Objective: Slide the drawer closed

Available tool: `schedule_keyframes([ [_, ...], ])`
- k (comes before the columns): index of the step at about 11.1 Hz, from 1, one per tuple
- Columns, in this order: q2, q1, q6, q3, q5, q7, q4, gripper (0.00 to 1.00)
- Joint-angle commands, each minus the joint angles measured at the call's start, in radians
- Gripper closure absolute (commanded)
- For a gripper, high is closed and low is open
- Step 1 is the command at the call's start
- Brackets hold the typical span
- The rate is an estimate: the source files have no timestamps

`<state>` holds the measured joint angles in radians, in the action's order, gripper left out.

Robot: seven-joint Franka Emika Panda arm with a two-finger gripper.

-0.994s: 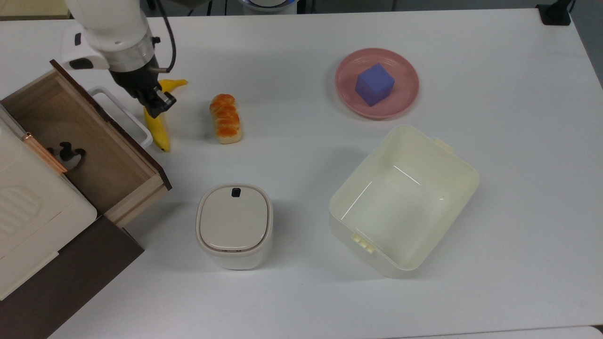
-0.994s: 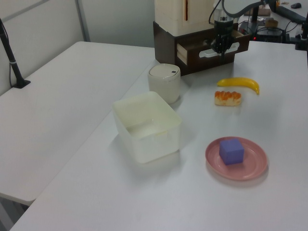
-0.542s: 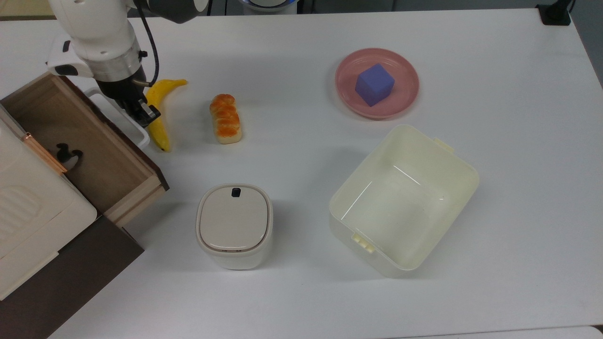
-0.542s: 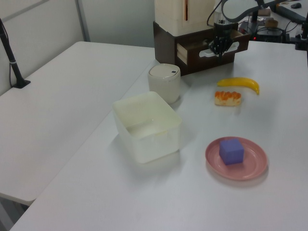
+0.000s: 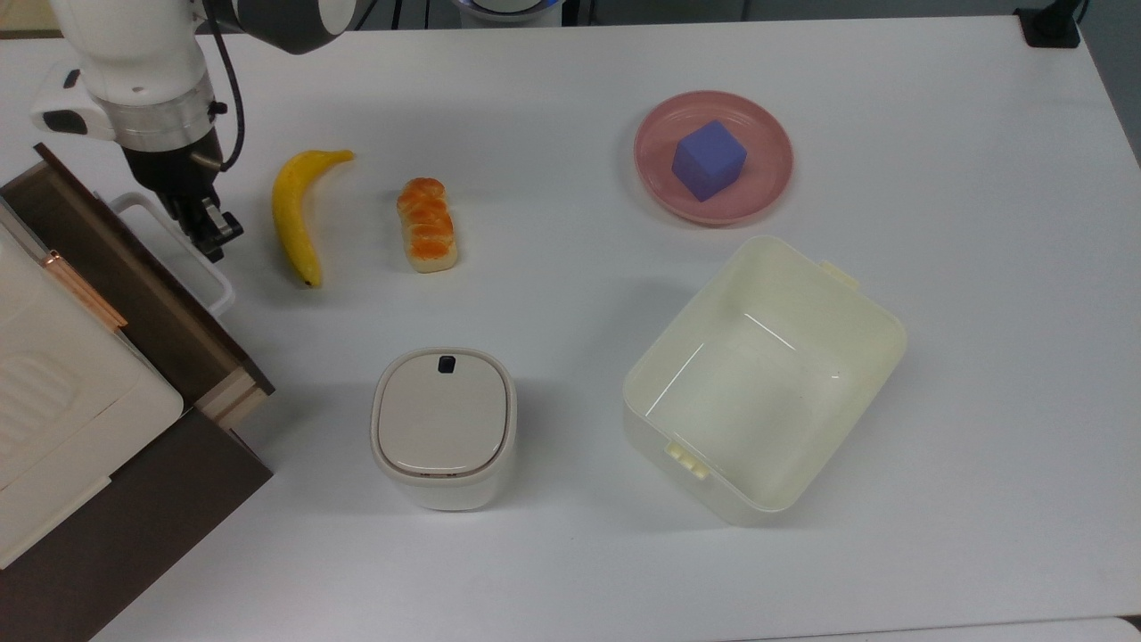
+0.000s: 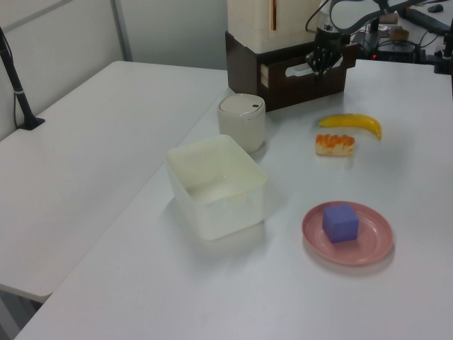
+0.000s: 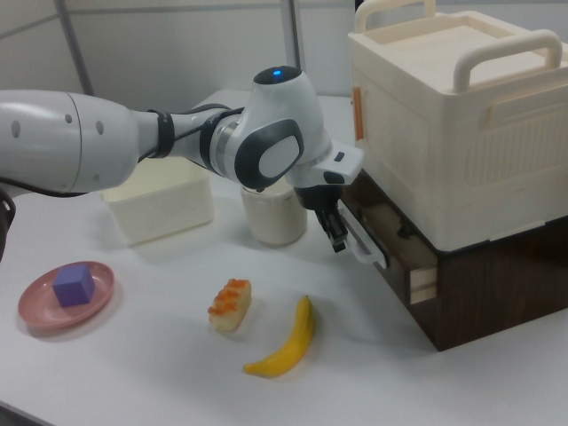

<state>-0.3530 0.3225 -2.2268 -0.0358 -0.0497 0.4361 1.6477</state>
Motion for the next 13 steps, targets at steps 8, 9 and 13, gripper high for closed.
schedule_keyframes([
  [8,-0.066,0.016,-0.275,-0.018,-0.039,0.006,-0.034,1.0],
  [9,-0.066,0.016,-0.275,-0.016,-0.065,0.007,-0.034,1.0],
  [13,-0.061,0.001,-0.264,0.0,-0.091,-0.039,-0.025,1.0],
])
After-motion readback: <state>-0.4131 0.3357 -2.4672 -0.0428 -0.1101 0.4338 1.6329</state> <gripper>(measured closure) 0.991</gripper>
